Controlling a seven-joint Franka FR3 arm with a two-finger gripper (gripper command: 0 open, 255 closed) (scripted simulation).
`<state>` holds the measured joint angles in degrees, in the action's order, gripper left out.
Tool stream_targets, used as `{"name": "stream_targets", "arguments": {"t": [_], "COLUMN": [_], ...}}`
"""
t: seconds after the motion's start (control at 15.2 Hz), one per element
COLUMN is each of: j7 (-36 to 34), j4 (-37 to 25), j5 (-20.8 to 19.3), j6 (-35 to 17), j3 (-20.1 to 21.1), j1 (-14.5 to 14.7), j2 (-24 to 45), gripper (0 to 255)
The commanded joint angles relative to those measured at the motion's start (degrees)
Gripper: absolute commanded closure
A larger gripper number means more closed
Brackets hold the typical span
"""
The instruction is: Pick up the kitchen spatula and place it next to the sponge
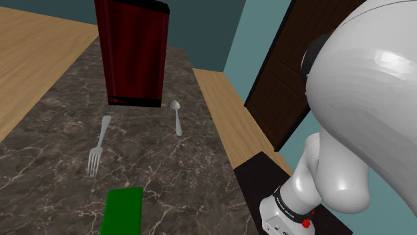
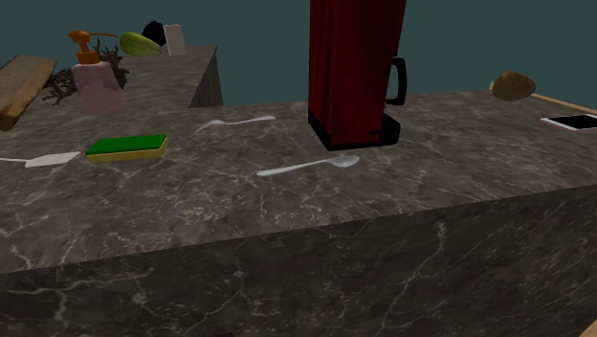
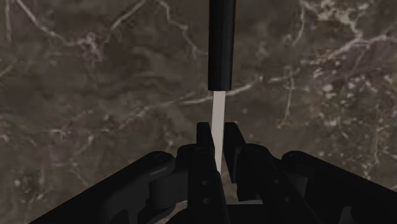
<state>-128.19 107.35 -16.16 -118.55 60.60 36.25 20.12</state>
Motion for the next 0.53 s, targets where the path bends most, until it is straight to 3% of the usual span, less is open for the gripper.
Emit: {"name": "stream_targets", "arguments": {"t": [0.0, 0.33, 0.46], "j7": [0.00, 0.00, 1.29], "j4": [0.01, 0.01, -2.08], "j5": [0.00, 0.00, 1.98], "j6": [-0.01, -0.01, 3.14], "j3": [0.00, 0.00, 1.31], "j1": [0.00, 0.00, -1.27], "j2": [0.00, 0.00, -1.85], "gripper": [0, 0, 0]}}
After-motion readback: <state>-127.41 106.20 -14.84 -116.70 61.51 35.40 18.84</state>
